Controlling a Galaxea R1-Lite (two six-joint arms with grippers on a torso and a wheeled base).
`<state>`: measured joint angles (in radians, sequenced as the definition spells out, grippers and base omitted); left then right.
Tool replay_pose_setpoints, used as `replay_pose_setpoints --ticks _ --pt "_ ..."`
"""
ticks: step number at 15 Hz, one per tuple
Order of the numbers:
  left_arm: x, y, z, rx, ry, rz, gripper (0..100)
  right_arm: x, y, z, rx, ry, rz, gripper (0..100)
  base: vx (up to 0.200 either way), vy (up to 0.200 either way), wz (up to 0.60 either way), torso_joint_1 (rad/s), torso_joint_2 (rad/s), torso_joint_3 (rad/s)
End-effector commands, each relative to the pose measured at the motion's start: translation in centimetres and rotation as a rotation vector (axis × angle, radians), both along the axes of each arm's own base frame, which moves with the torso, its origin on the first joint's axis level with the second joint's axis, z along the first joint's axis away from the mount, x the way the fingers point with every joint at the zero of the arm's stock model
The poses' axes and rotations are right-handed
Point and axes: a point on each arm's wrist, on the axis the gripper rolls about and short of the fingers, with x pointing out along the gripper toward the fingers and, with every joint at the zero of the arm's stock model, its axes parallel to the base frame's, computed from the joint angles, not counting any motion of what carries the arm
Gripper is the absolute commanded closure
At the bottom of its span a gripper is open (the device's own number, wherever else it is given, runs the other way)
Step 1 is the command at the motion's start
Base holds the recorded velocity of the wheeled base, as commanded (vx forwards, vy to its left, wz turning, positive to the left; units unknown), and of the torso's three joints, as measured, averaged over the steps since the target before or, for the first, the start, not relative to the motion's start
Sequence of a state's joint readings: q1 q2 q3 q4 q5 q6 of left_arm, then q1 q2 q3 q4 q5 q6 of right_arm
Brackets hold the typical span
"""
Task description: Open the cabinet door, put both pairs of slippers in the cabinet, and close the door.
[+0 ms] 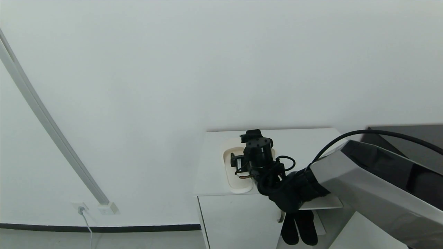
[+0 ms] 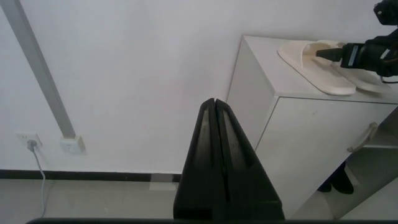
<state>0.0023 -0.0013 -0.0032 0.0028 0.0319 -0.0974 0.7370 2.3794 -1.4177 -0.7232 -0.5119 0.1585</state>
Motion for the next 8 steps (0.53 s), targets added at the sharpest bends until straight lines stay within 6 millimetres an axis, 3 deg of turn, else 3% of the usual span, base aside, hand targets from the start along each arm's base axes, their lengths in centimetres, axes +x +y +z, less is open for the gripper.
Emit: replay_pose_setpoints --ticks 1,2,8 --pt "0.01 0.0 0.0 -0.001 0.002 -0.001 100 0.35 0.27 -0.3 -0.001 0.002 -0.001 0 0.0 0.0 0.0 0.0 0.0 0.0" --pt "0.01 0.0 0.0 -0.001 0.002 0.001 100 0.46 0.28 -0.33 -0.001 0.003 -0.001 100 0.0 0.0 0.0 0.0 0.0 0.0" --pt "0.01 0.0 0.0 -0.001 0.002 0.001 100 0.38 0.4 -0.31 -0.003 0.003 0.001 100 0.0 0.0 0.0 0.0 0.0 0.0"
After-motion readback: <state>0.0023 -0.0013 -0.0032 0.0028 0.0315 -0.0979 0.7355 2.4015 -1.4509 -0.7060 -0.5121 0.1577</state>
